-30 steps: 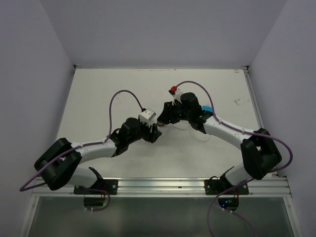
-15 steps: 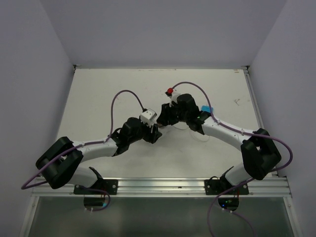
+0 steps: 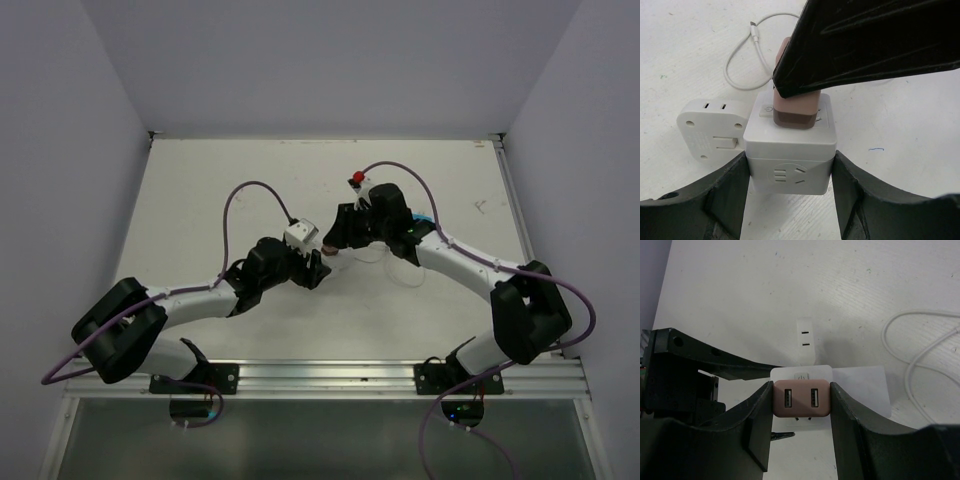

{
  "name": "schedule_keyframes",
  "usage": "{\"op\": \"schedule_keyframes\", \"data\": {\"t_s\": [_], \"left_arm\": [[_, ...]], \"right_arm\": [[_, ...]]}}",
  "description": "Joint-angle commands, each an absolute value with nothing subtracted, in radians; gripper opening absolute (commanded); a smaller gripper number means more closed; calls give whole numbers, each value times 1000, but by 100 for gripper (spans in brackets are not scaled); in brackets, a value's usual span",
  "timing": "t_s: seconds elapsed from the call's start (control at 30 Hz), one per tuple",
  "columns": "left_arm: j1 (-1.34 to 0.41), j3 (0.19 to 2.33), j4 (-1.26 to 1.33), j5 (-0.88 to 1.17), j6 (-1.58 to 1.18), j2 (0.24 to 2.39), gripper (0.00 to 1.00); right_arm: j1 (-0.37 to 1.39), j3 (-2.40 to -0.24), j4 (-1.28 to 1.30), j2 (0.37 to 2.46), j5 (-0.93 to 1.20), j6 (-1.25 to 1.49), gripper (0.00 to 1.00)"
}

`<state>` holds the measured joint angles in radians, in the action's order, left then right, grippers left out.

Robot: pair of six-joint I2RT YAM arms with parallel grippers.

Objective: Pull the plug off the socket

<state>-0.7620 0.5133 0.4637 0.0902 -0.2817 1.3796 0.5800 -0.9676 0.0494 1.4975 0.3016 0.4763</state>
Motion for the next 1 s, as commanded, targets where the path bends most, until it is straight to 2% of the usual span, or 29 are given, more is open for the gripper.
{"op": "schedule_keyframes", "data": {"t_s": [0.0,0.6,0.97], "left_arm": [[-761,488,356,60,-285,1367,0],[-764,502,347,60,-284,1374,0],[-765,500,347,57,-284,1378,0]], "right_arm": [[529,-1037,-51,1414,207,486,0],[675,-1083,-31,1443,115,374,0],[681,-1080,-6,1434,66,361,0]]}}
